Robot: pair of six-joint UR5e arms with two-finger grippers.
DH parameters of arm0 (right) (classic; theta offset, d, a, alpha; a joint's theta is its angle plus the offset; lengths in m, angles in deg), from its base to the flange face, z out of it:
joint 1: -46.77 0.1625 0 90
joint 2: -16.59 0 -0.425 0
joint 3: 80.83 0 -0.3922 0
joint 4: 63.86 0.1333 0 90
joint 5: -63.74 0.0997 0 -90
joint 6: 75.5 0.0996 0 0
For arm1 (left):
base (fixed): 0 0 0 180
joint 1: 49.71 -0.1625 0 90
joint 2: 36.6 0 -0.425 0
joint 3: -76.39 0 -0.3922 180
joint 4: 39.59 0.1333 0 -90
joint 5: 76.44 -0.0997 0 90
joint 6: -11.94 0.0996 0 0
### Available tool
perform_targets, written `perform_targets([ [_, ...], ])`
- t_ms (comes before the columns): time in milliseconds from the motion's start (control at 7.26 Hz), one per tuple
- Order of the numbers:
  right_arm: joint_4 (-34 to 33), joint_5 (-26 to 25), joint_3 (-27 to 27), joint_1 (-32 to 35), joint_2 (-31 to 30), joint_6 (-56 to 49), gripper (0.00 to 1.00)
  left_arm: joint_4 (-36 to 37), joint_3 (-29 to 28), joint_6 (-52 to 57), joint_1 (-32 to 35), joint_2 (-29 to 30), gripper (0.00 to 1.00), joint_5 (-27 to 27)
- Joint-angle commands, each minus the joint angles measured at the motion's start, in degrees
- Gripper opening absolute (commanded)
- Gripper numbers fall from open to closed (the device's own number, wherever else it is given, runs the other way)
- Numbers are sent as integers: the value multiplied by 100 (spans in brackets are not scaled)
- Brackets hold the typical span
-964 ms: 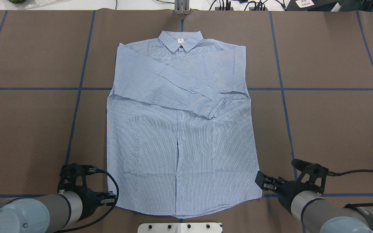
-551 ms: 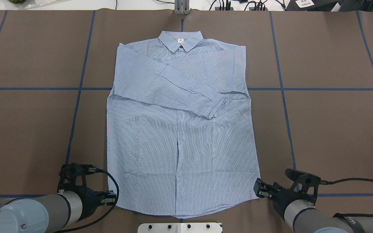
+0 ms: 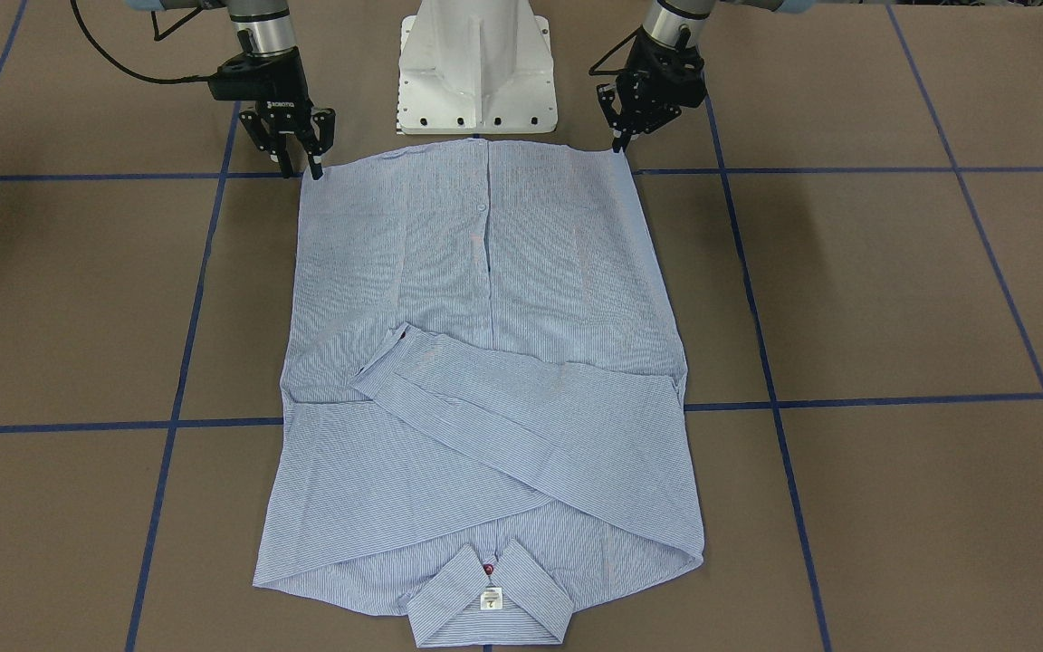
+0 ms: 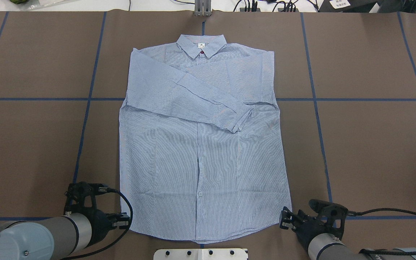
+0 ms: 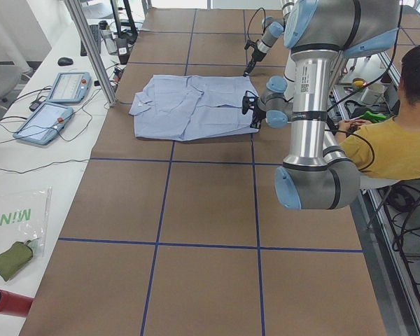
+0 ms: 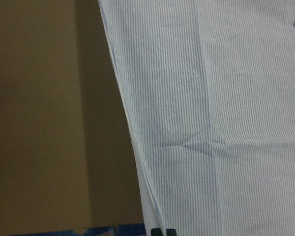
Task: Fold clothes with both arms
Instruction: 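Grasp the hem corners nearest the robot with both grippers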
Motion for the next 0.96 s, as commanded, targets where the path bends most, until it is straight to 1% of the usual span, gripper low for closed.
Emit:
perform_targets([
  [0, -72, -27, -21, -79, 22, 2, 41, 0, 1, 0, 0, 0, 0, 3],
  [275, -72, -27, -56, -123, 31, 2, 28, 0, 45, 0, 9, 0, 0, 3],
  [689, -98, -27, -83, -202, 58, 2, 28, 0, 45, 0, 9, 0, 0, 3],
  [826, -107, -27, -83, -202, 58, 2, 25, 0, 45, 0, 9, -9, 0, 3],
])
